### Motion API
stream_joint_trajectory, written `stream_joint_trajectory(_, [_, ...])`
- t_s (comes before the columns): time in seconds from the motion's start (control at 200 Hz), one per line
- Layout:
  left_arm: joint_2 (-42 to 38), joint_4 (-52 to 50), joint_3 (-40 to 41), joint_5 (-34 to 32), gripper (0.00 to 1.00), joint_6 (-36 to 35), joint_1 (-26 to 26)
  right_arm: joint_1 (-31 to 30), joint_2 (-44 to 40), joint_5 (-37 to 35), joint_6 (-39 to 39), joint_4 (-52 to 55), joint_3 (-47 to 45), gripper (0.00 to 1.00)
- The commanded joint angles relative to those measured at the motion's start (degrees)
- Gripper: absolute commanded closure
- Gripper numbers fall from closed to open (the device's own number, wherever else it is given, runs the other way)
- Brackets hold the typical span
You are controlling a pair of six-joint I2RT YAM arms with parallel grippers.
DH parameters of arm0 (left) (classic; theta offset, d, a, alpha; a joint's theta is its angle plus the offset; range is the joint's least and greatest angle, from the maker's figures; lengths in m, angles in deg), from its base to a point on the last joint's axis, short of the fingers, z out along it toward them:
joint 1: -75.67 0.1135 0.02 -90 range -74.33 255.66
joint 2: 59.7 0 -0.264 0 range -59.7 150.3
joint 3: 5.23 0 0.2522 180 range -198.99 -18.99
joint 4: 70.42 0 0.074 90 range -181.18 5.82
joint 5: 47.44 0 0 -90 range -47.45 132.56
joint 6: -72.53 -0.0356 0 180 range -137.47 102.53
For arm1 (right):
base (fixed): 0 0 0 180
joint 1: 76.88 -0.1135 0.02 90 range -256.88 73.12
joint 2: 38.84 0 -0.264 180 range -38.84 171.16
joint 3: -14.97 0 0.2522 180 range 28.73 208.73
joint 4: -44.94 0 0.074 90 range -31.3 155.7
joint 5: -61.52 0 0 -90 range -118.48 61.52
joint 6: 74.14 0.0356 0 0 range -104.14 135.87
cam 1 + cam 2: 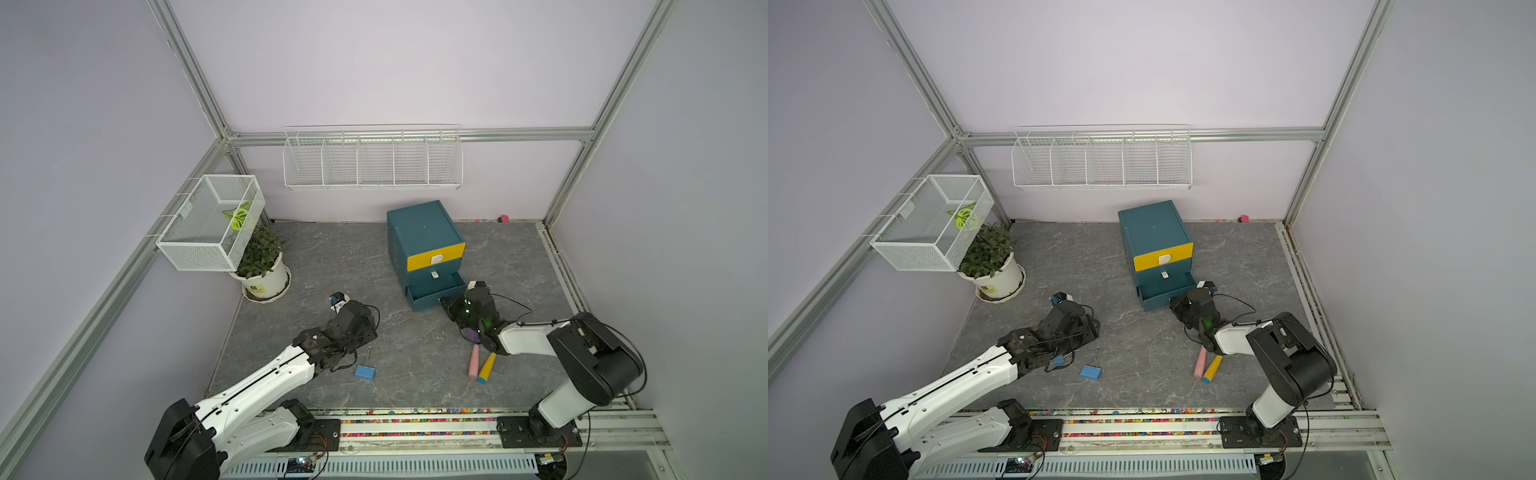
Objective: Put the binder clips in the drawer according to color
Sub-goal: Open the drawer in the storage box.
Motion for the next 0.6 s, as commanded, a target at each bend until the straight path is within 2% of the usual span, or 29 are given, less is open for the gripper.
stream_joint_trajectory(0.0, [0.5, -0.6, -0.8, 0.0, 0.50, 0.0, 0.2, -0.6, -5.8, -1.9, -1.7, 5.1, -2.8, 1.00])
stream_joint_trajectory(0.205, [0.6, -0.3, -0.8, 0.2, 0.50, -0.1, 0.3, -0.8, -13.2, -1.3, -2.6, 12.5, -4.8, 1.00])
stream_joint_trajectory(0.455, [1.2, -0.7, -1.2, 0.4, 0.50, 0.0, 0.2, -2.1, -16.5, -1.0, -2.6, 16.4, -6.0, 1.00])
stream_joint_trajectory(0.595, [1.8, -1.9, -1.9, 0.6, 0.49, 0.2, 0.3, -2.2, -15.6, -0.4, -2.7, 16.2, -6.1, 1.00])
